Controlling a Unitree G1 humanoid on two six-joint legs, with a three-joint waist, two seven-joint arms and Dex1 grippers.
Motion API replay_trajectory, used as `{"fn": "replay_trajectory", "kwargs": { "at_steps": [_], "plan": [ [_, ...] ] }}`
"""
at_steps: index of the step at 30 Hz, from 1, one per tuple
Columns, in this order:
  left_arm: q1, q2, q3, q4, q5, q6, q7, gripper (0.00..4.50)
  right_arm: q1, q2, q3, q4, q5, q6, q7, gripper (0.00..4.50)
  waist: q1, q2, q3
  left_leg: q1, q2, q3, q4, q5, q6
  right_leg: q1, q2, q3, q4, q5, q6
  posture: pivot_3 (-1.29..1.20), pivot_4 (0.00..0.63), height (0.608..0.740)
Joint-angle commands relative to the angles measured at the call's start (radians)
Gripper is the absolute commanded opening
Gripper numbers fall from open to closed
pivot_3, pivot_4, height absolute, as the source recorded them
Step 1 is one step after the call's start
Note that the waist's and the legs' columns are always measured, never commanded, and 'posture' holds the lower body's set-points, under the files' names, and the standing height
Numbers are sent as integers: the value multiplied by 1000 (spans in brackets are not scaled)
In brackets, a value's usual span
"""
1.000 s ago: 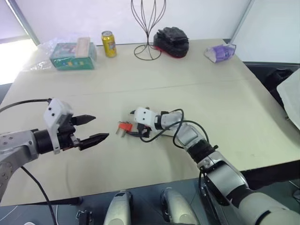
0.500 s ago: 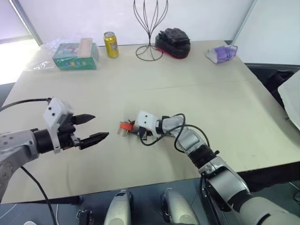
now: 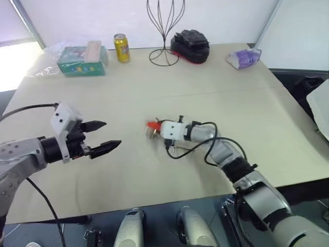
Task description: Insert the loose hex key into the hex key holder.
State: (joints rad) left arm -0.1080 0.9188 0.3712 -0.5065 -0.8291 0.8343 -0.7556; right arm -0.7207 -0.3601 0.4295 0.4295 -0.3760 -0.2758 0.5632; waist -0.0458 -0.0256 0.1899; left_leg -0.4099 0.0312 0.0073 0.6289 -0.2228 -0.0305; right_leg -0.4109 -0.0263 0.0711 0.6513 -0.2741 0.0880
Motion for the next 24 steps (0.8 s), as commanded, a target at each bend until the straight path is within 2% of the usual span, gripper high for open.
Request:
{"fn": "replay_trajectory", "kwargs": {
  "at_steps": [1, 6, 13, 19, 24],
  "plan": [
    [-53, -28, -12, 25, 8, -31, 18, 4500, -67, -39, -12, -89, -79, -159, -95, 1028, -5, 0, 0, 0, 0, 0, 0, 0, 0, -1, 1, 0, 0, 1, 2, 0, 150, 740],
    [-174, -79, -77, 119, 22, -48, 0, 4500, -171, -131, -32, -111, -205, -396, -254, 1028, -2, 0, 1, 0, 0, 0, -1, 0, 0, -2, 3, 0, 2, 1, 3, 0, 150, 740],
    [-416, -161, -140, 228, -30, -11, -15, 4500, -300, -187, -44, -70, -318, -631, -431, 1028, 1, -1, 1, -1, -1, 0, 1, 0, 0, -1, 1, 0, 2, 1, 3, 0, 150, 740],
    [-531, -215, -145, 275, -73, 16, -18, 4500, -369, -199, -37, -17, -377, -725, -507, 1028, 0, -1, 1, -1, -1, 0, 0, 0, 0, -1, 2, 0, 2, 2, 3, 0, 150, 740],
    [-544, -231, -144, 269, -95, 23, -28, 4500, -393, -196, -31, 12, -392, -759, -521, 1028, -1, -1, 1, -1, -1, 0, 0, 0, 0, -1, 2, 0, 2, 2, 3, 0, 150, 740]
  ]
}}
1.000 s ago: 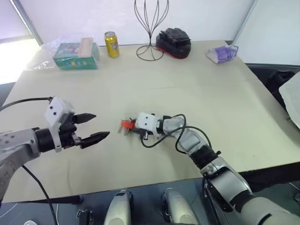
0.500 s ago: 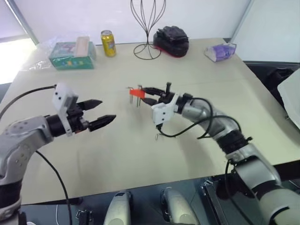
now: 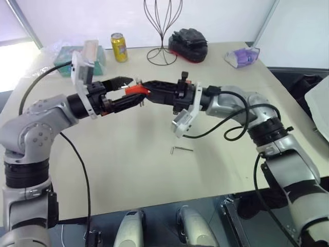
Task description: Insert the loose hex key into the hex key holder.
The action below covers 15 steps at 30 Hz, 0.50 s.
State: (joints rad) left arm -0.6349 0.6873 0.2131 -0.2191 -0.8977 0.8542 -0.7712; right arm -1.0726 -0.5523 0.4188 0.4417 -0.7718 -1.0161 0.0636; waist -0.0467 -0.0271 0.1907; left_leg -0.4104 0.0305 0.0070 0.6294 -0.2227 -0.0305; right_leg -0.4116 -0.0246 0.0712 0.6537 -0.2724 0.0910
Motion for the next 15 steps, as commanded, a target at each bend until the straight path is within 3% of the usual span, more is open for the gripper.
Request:
{"fn": "replay_trajectory", "kwargs": {
  "at_steps": [1, 15],
  "plan": [
    [-16, 1, 15, -21, -28, 4, -14, 4500, -43, -3, -20, 3, 3, -22, -22, 1028, 1, 0, 0, 0, 0, 0, 0, 0, 0, 0, 0, 0, 0, 0, 0, 0, 150, 740],
    [9, 7, 45, -50, -92, 31, -11, 4500, -79, 4, -23, 58, 13, -50, -21, 1028, 1, 0, 0, 0, 0, -2, 0, 0, 0, 0, 0, 0, 0, 0, 0, 0, 150, 740]
  ]
}}
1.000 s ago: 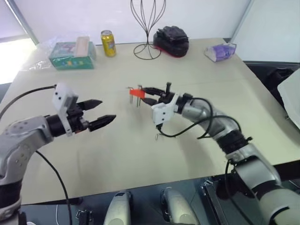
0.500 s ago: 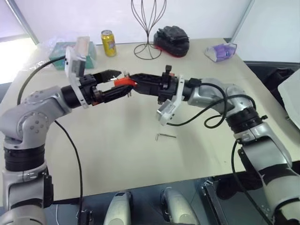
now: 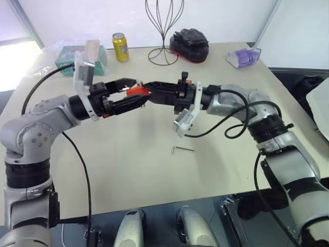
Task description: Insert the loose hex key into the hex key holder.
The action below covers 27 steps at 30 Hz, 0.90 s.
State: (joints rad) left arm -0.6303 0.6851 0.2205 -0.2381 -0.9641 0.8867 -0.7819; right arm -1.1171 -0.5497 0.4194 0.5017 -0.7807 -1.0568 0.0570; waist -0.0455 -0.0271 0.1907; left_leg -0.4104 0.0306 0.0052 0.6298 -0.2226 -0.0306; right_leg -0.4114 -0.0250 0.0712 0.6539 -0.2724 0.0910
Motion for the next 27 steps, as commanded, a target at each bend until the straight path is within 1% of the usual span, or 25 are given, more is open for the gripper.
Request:
{"fn": "replay_trajectory", "kwargs": {
  "at_steps": [1, 3, 5, 7, 8, 11, 13, 24, 27],
  "plan": [
    [7, 11, 38, -32, -29, 0, 0, 4500, -36, 1, -24, 0, 22, -10, -14, 1028, 0, 0, 0, 0, 0, 0, 0, 0, 0, 0, 0, 0, 0, 0, 0, 0, 150, 740],
    [15, 14, 37, -36, -31, -2, -1, 4500, -42, 1, -24, 6, 24, -12, -15, 1028, 0, 0, 0, 0, 0, -1, 0, 0, 0, 0, 0, 0, 0, 0, 0, 0, 150, 740],
    [18, 15, 36, -36, -29, -6, -1, 3977, -44, 0, -25, 9, 25, -14, -13, 1028, 0, 0, 0, 0, 0, -1, 0, 0, 0, 0, 0, 0, 0, 0, 0, 0, 150, 740],
    [15, 14, 37, -31, -29, -8, 0, 3228, -43, 1, -23, 10, 28, -18, -8, 1028, 0, 0, 0, 0, 0, -1, 0, 0, 0, 0, 0, 0, 0, 0, 0, 0, 150, 740],
    [15, 14, 39, -31, -30, -8, 1, 2569, -42, 1, -22, 10, 29, -19, -6, 1028, 0, 0, 0, 0, 0, -1, 0, 0, 0, 0, 0, 0, 0, 0, 0, 0, 150, 740],
    [14, 13, 38, -28, -28, -10, 2, 975, -41, 2, -23, 10, 33, -19, -3, 1028, 0, 0, 0, 0, 0, -1, 0, 0, 0, 0, 0, 0, 0, 0, 0, 0, 150, 740],
    [14, 11, 37, -28, -27, -11, 5, 33, -38, 2, -24, 6, 36, -19, 1, 1028, 0, 0, 0, 0, 0, -2, 0, 0, 0, 0, 0, 0, 0, 0, 0, 0, 150, 740],
    [0, -9, 26, -28, -27, -8, 16, 33, -8, 4, -20, -22, 70, -9, 50, 1028, 0, 0, 0, 0, 0, -2, 0, 0, 0, 0, 0, 0, 0, 0, 0, 0, 150, 740],
    [-1, -8, 20, -33, -21, -10, 13, 33, 4, -2, -10, -10, 100, 15, 105, 1028, 0, 0, 0, 0, 0, -2, 0, 0, 0, 0, 0, 0, 0, 0, 0, 0, 150, 740]
  ]
}}
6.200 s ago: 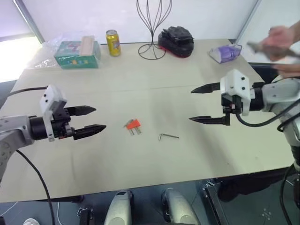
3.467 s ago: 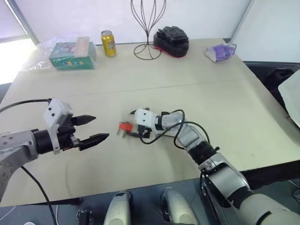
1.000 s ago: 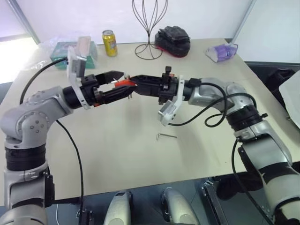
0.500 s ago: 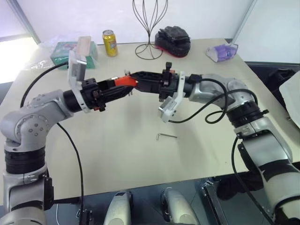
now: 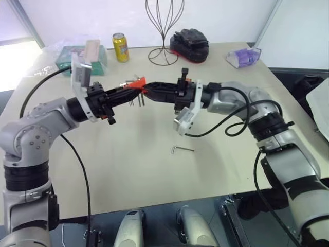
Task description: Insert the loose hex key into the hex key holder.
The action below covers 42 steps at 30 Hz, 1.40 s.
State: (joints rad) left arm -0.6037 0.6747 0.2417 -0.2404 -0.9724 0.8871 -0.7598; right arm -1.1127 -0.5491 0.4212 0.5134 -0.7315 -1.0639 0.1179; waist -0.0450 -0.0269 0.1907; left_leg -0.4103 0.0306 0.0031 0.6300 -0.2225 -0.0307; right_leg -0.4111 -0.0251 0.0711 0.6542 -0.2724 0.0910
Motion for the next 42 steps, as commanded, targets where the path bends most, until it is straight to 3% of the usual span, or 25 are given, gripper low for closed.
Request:
{"fn": "replay_trajectory", "kwargs": {
  "at_steps": [1, 8, 10, 15, 22, 29, 42],
  "plan": [
    [-28, 3, -1, -33, -13, -9, -9, 33, 7, -10, -9, -15, 66, 32, 70, 1028, 0, 0, 0, 0, 0, 0, 0, 0, 0, 0, 0, 0, 0, 0, 0, 0, 150, 740],
    [-13, 18, -4, -48, -5, -19, -15, 33, 61, -51, -25, -38, 124, 61, 162, 1028, 0, 0, 0, 0, 0, 0, 0, 0, 0, 0, 0, 0, 0, 0, 0, 0, 150, 740],
    [-8, 22, -2, -54, -3, -22, -16, 33, 93, -66, -22, -53, 203, 121, 256, 1028, 0, 0, 0, 0, 0, -1, 0, 0, 0, 0, 0, 0, 0, 0, 0, 0, 150, 740],
    [2, 29, 5, -67, 0, -29, -20, 33, 193, -96, -48, -138, 479, 407, 564, 1028, 2, 0, 0, 0, 1, 0, 1, 0, 0, 3, -1, -2, 0, 0, 0, 0, 150, 740],
    [23, 37, 11, -92, 0, -32, -19, 33, 295, -178, -90, -417, 782, 1059, 978, 1028, 3, 0, 0, 0, 1, -4, 1, 0, 0, 2, 0, -3, 0, 0, 0, 0, 150, 740],
    [26, 35, 9, -100, 2, -34, -13, 33, 341, -223, -74, -657, 886, 1494, 1118, 1028, 6, 0, 0, 0, 1, -4, 1, 0, 0, 2, 0, -4, 0, 0, 0, 0, 150, 740],
    [54, 37, 25, -138, -16, -28, 23, 33, 425, -153, 14, -603, 750, 1451, 1049, 1028, 4, 0, 0, 0, -1, -1, 1, 0, 0, 2, 1, -4, 0, 0, 0, 0, 150, 740]
  ]
}}
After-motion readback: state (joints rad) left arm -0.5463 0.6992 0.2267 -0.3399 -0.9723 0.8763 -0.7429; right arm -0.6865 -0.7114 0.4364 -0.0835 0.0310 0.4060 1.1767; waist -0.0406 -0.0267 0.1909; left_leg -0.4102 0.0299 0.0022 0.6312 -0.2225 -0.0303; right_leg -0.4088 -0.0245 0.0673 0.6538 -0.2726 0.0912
